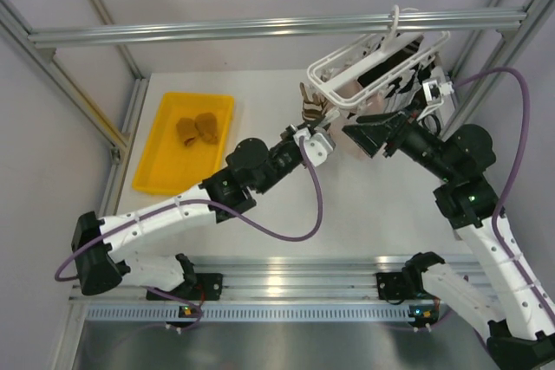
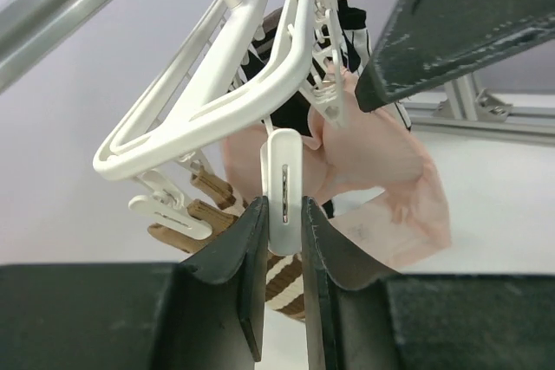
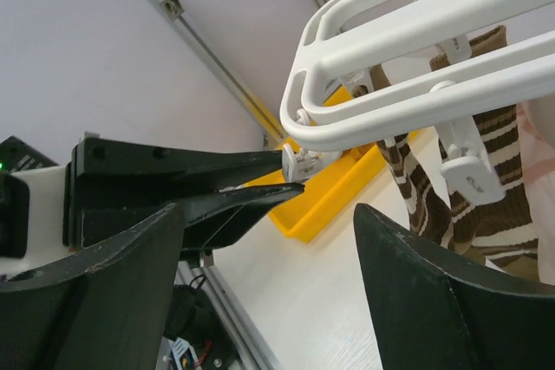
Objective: Clip the socks to the hanger
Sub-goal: Open the clamp at the hanger.
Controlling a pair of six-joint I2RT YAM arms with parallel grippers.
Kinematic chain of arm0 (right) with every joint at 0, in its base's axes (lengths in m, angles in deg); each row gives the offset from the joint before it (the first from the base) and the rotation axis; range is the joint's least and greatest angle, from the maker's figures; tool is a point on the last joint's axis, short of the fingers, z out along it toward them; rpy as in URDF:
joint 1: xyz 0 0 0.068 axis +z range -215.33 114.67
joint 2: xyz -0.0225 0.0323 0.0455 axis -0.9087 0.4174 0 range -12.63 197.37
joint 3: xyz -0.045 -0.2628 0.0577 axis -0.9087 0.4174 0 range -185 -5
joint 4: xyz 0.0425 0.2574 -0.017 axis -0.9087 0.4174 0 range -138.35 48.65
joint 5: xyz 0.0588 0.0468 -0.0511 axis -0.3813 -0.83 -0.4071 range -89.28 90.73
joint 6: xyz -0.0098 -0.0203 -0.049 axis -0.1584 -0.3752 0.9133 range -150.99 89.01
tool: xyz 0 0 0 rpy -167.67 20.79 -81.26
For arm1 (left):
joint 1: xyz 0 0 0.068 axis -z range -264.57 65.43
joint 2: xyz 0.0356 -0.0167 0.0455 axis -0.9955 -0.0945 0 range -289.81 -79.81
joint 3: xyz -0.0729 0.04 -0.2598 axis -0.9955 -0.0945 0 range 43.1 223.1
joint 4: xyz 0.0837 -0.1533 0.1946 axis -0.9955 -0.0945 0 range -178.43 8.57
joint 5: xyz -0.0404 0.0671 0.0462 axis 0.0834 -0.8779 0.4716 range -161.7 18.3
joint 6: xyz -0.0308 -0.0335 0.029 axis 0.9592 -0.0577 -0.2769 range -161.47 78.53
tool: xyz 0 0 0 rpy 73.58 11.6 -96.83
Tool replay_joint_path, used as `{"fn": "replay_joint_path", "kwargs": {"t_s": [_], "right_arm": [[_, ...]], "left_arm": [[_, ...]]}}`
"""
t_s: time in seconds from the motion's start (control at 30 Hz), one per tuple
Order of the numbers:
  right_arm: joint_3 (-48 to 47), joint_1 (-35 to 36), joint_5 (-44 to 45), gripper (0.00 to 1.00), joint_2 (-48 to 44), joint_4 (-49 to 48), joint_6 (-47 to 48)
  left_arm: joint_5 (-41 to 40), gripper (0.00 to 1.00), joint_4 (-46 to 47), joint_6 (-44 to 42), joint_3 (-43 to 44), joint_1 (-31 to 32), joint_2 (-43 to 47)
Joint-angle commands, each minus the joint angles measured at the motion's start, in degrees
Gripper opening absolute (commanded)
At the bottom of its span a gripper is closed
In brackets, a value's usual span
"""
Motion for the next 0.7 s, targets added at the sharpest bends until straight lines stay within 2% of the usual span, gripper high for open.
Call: {"fn": "replay_joint_path", "kwargs": {"t_s": [0.0,0.23,0.67], "right_arm": [[0.39,-0.41,-2.29,0.77,0.20,-6.12,-0.76],[1.53,-0.50,-6.69,0.69,3.45,-14.83,-7.19],[1.36,-0.41,-4.66,0.63,4.95,-16.58,-7.19]], "left_arm": [[7.89,0.00,-0.96,11.85,1.58,-2.31,1.89],[17.12,0.00,4.75,18.46,-2.20,-5.13,4.52],[20.30,0.00,5.64,22.68,-2.82,-6.01,5.58]]}}
